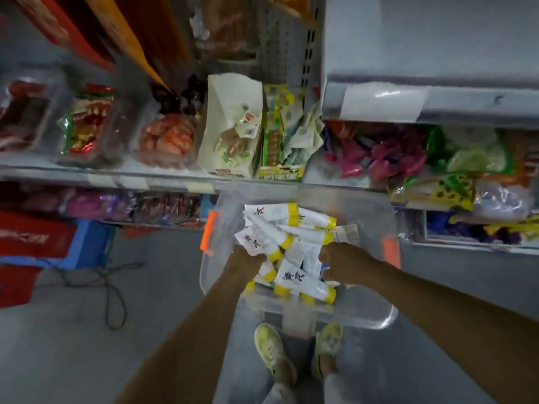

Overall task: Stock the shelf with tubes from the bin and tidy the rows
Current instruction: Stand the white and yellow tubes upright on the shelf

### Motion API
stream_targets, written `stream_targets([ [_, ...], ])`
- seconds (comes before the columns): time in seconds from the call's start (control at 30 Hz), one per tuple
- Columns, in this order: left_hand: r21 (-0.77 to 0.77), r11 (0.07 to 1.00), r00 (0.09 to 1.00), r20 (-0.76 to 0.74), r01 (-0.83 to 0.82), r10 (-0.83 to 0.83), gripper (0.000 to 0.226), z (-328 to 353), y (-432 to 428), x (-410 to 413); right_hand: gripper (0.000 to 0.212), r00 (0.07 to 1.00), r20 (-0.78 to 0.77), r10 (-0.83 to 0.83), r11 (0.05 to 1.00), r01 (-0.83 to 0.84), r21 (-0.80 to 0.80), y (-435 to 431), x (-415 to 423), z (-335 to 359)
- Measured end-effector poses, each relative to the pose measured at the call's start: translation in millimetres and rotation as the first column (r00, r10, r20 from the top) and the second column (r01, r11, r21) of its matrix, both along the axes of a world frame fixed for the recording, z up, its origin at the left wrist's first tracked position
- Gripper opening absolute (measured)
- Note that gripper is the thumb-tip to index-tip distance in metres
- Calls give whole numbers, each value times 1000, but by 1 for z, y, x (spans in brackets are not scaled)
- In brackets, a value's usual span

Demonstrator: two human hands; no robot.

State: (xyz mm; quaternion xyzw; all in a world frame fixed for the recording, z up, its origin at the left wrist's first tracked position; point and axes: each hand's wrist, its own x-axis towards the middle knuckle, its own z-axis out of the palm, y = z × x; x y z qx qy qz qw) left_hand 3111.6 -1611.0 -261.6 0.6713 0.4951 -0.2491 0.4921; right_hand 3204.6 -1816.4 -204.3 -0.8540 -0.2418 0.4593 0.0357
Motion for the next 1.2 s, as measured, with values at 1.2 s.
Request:
stream_targets([
  [1.2, 83, 996, 994, -103, 34, -26, 46, -49, -37, 18, 40, 745, -241, -623, 754, 653, 70, 14, -23, -61],
])
